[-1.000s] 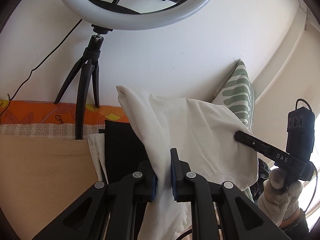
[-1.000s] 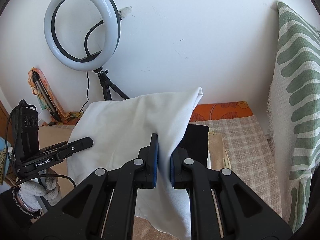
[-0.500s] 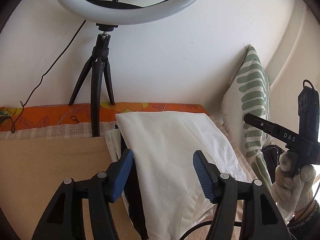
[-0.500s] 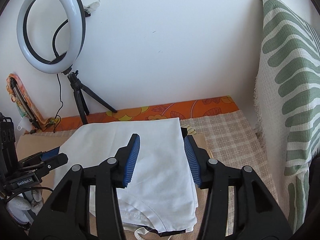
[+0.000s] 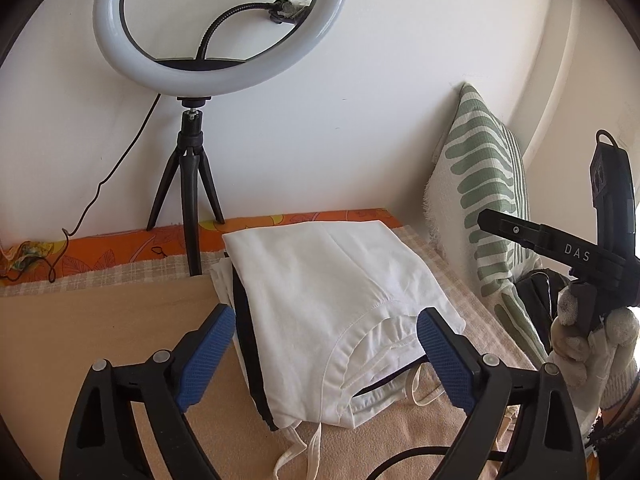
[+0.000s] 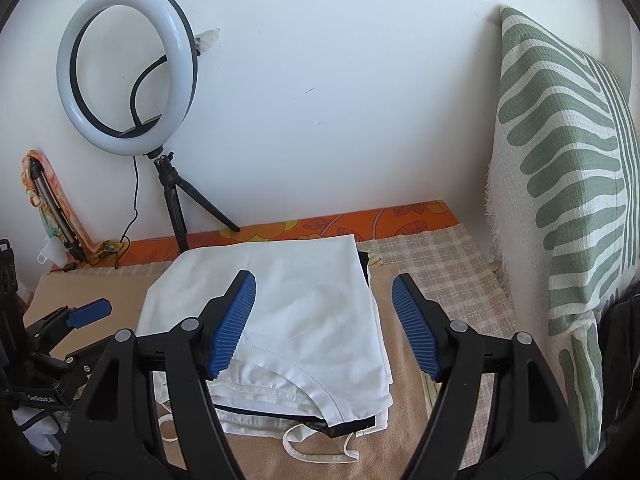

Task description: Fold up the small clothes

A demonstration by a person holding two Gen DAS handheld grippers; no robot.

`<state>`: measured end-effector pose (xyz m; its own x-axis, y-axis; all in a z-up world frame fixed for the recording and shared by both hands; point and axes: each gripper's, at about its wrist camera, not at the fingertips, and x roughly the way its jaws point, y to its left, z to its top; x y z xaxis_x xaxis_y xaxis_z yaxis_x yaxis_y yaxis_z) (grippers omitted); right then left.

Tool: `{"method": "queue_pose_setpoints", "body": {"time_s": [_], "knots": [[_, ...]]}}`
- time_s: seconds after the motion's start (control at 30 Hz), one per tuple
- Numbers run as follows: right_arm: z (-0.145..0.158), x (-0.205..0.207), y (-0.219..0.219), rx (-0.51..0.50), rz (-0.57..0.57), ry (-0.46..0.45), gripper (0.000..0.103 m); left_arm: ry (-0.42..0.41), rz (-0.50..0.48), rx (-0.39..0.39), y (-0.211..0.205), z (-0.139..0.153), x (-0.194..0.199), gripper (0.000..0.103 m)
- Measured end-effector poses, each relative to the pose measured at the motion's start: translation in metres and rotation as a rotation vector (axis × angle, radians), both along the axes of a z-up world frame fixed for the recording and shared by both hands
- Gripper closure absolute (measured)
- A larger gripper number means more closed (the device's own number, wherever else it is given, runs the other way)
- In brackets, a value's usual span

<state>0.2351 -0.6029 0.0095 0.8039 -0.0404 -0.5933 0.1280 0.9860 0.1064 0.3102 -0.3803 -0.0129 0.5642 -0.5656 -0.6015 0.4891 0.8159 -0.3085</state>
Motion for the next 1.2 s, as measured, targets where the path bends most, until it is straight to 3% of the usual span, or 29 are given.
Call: {"method": "queue_pose_setpoints", "body": {"time_s": [0.17, 0.5, 0.97, 1.2], "knots": [[0.014, -0.022, 0.013, -0.029, -0.002, -0.029, 0.015, -0.046, -0.009, 0.028, 0.007, 0.015, -0.023, 0.002], [0.029, -0.065, 0.046, -0.074, -0.017, -0.094, 0.0, -0.151, -0.038, 0.1, 0.015, 0.036, -0.074, 0.0], [0.013, -0.126, 0.08, -0.068, -0.09, -0.126, 0.0, -0.208, -0.024, 0.217, 0.023, 0.033, -0.134, 0.0], [-0.003, -0.15, 0.093, -0.1, -0.162, -0.107, 0.0, -0.185, -0.031, 0.195, 0.036, 0.025, -0.162, 0.0]]}}
